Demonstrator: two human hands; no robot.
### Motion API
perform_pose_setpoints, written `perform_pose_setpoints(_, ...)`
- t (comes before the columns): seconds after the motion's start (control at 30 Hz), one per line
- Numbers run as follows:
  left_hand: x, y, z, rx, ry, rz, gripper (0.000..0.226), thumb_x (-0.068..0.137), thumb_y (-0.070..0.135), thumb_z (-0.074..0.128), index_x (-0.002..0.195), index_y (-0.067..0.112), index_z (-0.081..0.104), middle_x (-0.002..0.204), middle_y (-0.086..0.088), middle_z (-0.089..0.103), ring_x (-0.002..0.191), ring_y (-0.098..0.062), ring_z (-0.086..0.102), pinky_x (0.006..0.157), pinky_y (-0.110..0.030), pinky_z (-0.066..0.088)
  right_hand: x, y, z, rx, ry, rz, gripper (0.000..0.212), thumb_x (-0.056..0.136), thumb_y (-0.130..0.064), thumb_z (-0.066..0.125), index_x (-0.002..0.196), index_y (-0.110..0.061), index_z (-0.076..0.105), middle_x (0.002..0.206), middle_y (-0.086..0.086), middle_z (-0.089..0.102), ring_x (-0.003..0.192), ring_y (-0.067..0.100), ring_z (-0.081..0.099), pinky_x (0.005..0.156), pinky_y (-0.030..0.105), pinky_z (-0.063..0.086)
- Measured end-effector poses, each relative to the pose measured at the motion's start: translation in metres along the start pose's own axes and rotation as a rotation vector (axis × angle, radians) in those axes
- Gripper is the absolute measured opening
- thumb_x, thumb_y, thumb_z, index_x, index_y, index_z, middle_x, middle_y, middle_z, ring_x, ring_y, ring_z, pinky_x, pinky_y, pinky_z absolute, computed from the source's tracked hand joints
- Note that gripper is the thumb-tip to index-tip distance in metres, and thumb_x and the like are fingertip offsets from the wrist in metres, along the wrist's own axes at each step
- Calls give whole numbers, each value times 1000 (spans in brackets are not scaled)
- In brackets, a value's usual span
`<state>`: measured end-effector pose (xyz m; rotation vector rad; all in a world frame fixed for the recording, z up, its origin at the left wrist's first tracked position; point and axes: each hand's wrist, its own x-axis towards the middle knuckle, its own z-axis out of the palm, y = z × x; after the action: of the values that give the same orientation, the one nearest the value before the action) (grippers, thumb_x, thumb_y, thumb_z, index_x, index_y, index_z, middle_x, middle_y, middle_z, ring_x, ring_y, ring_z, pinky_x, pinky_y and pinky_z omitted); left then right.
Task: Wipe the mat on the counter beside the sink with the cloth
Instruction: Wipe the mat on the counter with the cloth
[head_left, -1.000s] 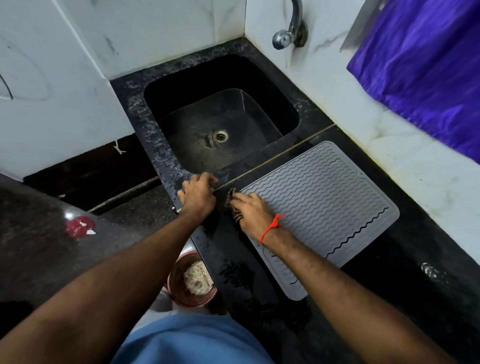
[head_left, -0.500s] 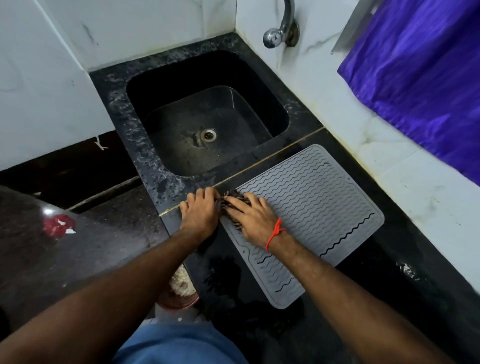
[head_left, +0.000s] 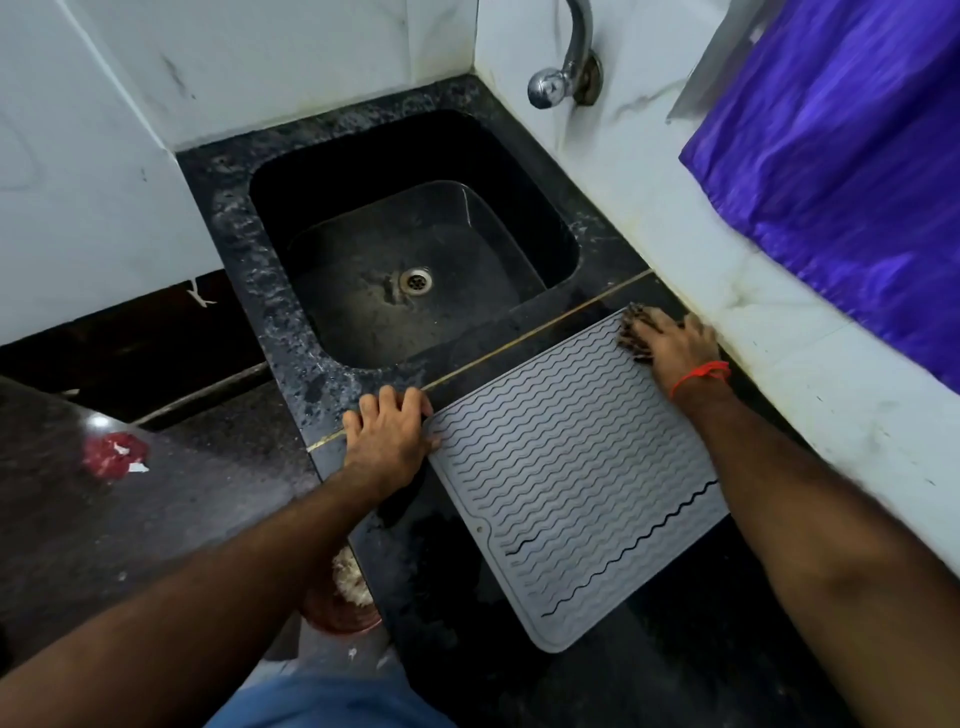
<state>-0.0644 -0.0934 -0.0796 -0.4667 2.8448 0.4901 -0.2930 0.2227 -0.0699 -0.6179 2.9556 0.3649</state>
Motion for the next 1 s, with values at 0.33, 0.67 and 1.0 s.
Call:
perform_pose_setpoints(0.33,-2,10,1,2,-103,116,46,86,50,63,124,31,44,126,-3,37,116,-29,33,98,-49,30,-116,-132,-21,356,143,-225,63,76,-7,53,136,-27,49,143,-1,45,108,29,49,91,44,45)
perform_pose_setpoints(0.67,-23,16,10,79,-173,97,62,80,56,68,129,33,37,125,-3,33,114,-28,34,96,-48,31,-169,-152,12,85,177,-508,54,86,-12,24,131,-29,49,149,-5,39,107,34,51,80,45,46)
perform_pose_setpoints(1.0,-20,12,14,66,-169,96,63,78,62,67,127,38,36,124,1,33,112,-22,34,97,-44,31,-82,20,27,-42,104,-147,51,75,-1,64,123,-20,61,140,8,51,100,49,53,79,55,48)
